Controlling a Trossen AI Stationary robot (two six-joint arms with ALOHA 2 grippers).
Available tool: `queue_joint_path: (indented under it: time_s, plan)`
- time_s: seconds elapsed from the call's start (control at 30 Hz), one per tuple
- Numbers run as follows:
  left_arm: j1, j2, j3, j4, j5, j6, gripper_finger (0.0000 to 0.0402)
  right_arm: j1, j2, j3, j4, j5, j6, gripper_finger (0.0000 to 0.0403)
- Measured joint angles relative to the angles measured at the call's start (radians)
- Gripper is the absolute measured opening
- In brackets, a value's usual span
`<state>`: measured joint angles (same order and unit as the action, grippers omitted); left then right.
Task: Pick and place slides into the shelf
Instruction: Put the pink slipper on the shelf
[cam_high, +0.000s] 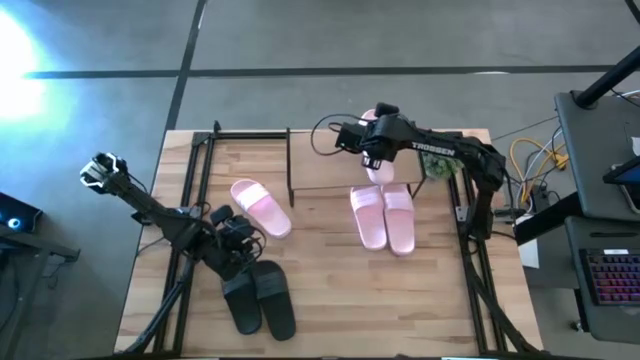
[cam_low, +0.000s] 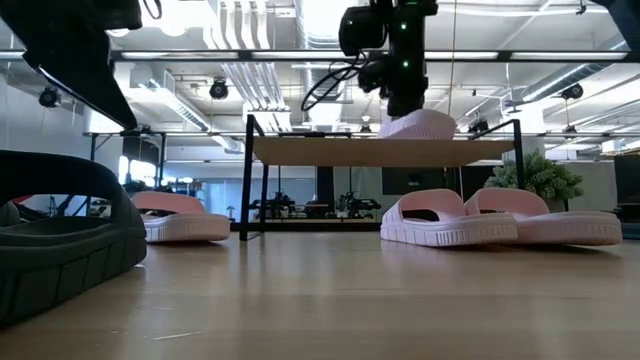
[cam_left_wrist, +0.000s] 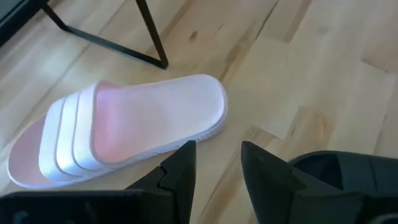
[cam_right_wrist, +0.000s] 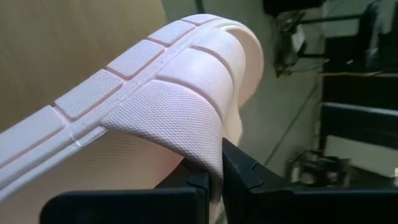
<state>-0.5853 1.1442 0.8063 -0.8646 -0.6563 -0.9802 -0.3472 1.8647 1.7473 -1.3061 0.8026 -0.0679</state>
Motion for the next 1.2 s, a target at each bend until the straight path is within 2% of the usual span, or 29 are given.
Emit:
queue_joint_path:
  time_s: [0.23, 0.37, 0.5, 0.67, 0.9, 1.2]
  plan:
    - [0.01, -0.002, 0.001, 0.0, 0.001, -0.001, 0.0114, -0.019, 0.017, 0.002, 0.002, -0.09, 0.081, 0.0027]
    - [0.01, -0.002, 0.001, 0.0, 0.004, -0.002, 0.0114, -0.021, 0.017, 0.001, -0.041, -0.157, 0.149, 0.0071]
    - [0.01, -0.002, 0.001, 0.0, 0.005, -0.003, 0.0114, -0.012, 0.013, -0.001, -0.062, -0.179, 0.209, 0.0117]
    - [0.01, -0.002, 0.001, 0.0, 0.007, -0.007, 0.0114, 0.021, -0.012, 0.008, -0.092, -0.186, 0.243, 0.015]
    - [0.045, -0.012, 0.016, -0.006, -0.009, -0.002, 0.0114, 0.073, -0.055, 0.086, -0.136, -0.191, 0.308, 0.0161]
    - [0.125, -0.074, 0.015, -0.02, -0.01, 0.118, 0.0114, 0.071, -0.059, 0.146, -0.135, -0.173, 0.307, 0.016]
